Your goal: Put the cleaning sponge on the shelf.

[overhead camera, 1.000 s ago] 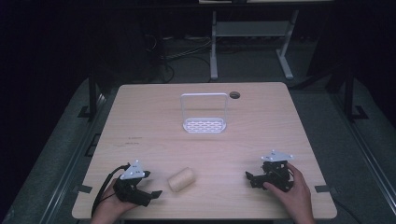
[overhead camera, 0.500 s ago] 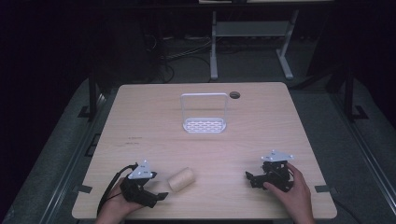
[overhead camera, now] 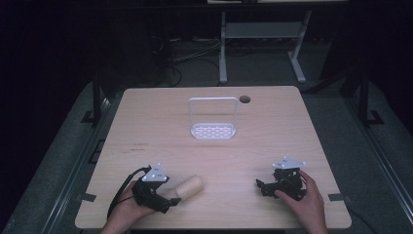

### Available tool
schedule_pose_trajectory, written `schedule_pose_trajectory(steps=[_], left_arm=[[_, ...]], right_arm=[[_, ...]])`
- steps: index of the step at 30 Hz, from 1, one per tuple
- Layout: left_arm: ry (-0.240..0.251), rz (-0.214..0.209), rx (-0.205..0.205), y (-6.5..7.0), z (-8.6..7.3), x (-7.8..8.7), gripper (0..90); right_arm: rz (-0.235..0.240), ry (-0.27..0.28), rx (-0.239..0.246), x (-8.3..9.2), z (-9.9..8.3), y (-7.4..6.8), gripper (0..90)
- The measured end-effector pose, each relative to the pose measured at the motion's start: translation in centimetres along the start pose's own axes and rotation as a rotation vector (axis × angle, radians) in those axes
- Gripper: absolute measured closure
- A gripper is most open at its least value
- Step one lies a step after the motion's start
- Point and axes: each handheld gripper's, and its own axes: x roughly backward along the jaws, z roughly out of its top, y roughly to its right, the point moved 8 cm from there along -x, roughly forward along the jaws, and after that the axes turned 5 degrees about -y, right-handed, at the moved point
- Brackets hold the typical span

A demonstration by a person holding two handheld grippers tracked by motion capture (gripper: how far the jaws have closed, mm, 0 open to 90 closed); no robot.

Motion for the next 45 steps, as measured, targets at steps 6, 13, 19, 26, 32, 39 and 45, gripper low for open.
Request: schedule_pose_trajectory(steps=[6, 13, 19, 26, 32, 39, 45], left_arm=[[-0.010, -0.011, -0.005, 0.2, 0.9, -0.2, 13.5], [-0.025, -0.015, -0.019, 0.3, 1.8, -0.4, 13.7], [-0.044, -0.021, -0.033, 0.7, 2.4, -0.9, 13.7], [-0.071, -0.020, -0.049, 1.0, 3.1, -1.7, 13.8], [-0.095, -0.022, -0.059, 1.2, 3.6, -2.5, 13.9], [-0.128, -0.017, -0.072, 1.3, 4.1, -3.8, 14.0], [-0.164, 0.006, -0.087, 1.3, 4.4, -4.4, 14.5]], right_arm=[[-0.001, 0.002, 0.000, 0.0, 0.0, 0.0, 0.9], [-0.002, 0.002, 0.000, 0.0, 0.0, 0.0, 0.9], [-0.001, 0.001, -0.001, 0.0, 0.0, 0.0, 0.9], [-0.001, 0.001, 0.002, 0.0, 0.0, 0.0, 0.9], [-0.001, 0.002, 0.001, 0.0, 0.0, 0.0, 1.0], [-0.002, 0.002, 0.001, 0.0, 0.0, 0.0, 1.0], [-0.001, 0.002, 0.001, 0.0, 0.0, 0.0, 1.0]])
